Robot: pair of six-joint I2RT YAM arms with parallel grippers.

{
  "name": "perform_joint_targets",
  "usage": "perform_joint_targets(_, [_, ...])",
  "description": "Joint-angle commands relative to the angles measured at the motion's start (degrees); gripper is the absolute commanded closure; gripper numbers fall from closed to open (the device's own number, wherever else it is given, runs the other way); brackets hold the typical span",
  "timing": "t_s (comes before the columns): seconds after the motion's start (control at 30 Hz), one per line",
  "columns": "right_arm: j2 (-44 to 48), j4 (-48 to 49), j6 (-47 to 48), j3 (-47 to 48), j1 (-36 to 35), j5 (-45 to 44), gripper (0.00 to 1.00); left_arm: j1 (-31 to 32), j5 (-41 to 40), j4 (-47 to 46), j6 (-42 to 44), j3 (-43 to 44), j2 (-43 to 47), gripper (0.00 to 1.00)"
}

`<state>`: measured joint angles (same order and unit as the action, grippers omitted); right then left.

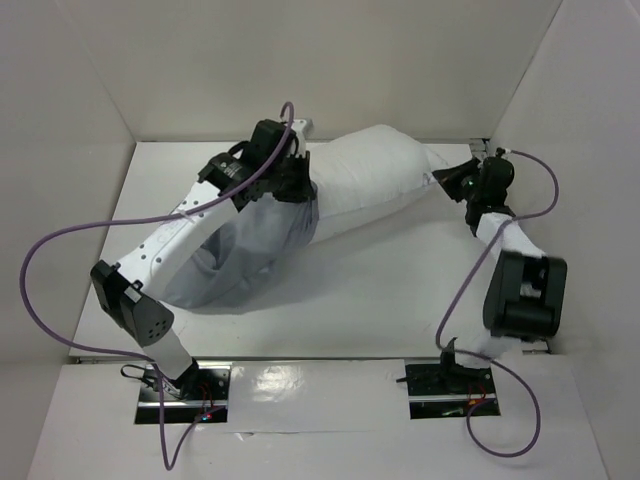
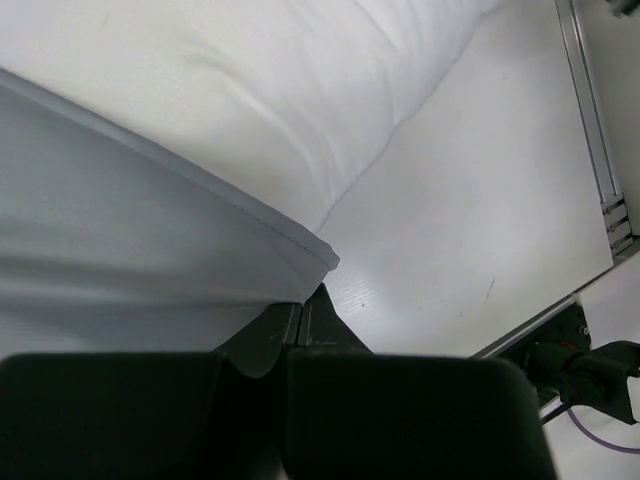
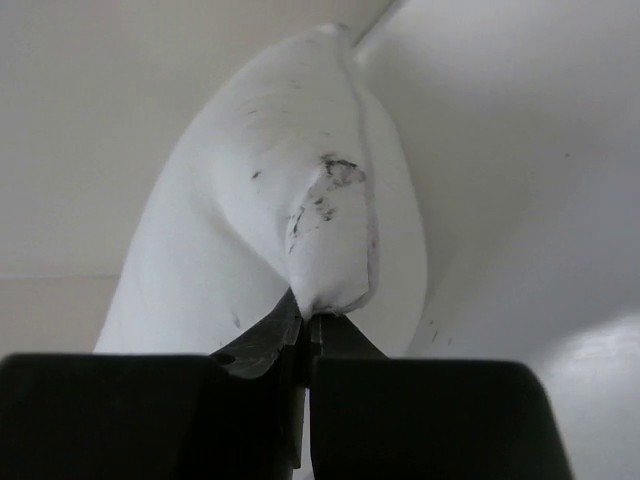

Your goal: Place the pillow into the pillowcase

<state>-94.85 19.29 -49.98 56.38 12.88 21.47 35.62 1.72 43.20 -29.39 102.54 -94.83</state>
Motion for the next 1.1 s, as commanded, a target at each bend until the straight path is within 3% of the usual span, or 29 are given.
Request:
perform_joint_targets(0.0, [19.98,-17.57,8.57,1.45,-5.75,-11.85,1.00,-0.64,-0.76,0.65,2.40,8.18,2.80,1.00])
perform_joint_targets(0.2, [39.62,-46.93,14.19,13.56,-12.53,-20.84,1.00,2.87,3.81,8.12,3.63,20.40,2.80,1.00])
perform_joint_targets(0.3, [43.24,-63.02,16.23,23.22,-13.85,-24.44,1.00,5.94,7.94,10.50,3.63,22.78,5.69,1.00])
perform_joint_targets(0.43, [45.62,-80.42,17.46,29.22,-13.85,-26.92,1.00,7.88,10.93,11.12,1.61,23.92,11.15,1.00])
perform_joint_targets(0.53, [45.63,-85.19,16.23,29.23,-13.85,-27.71,1.00,7.19,9.28,11.12,1.00,24.98,10.46,1.00])
perform_joint_targets(0.7, [41.07,-86.09,15.70,26.42,-13.32,-27.01,1.00,0.53,9.27,11.64,2.49,25.51,-2.45,1.00])
perform_joint_targets(0.87, [36.24,-76.26,15.70,21.59,-13.32,-25.61,1.00,-4.06,1.98,7.43,5.65,29.72,-15.72,1.00])
perform_joint_targets(0.9, [33.88,-73.63,15.18,20.36,-13.32,-25.61,1.00,-5.19,1.37,6.90,6.96,31.56,-20.44,0.96])
perform_joint_targets(0.93, [32.29,-67.60,15.17,19.39,-13.32,-25.00,1.00,-5.21,0.58,6.20,7.58,35.32,-22.66,0.83])
perform_joint_targets(1.0, [27.90,-62.90,15.78,18.68,-13.32,-24.99,0.87,-5.91,-2.15,6.19,9.86,39.29,-26.01,0.47])
perform_joint_targets(1.03, [22.92,-60.97,16.40,19.55,-12.72,-25.60,0.55,-5.91,-3.03,6.19,10.57,40.53,-26.81,0.29])
perform_joint_targets(1.07, [20.34,-57.64,17.01,21.56,-12.71,-25.61,0.36,-5.91,-4.69,4.89,11.19,41.07,-26.21,0.06])
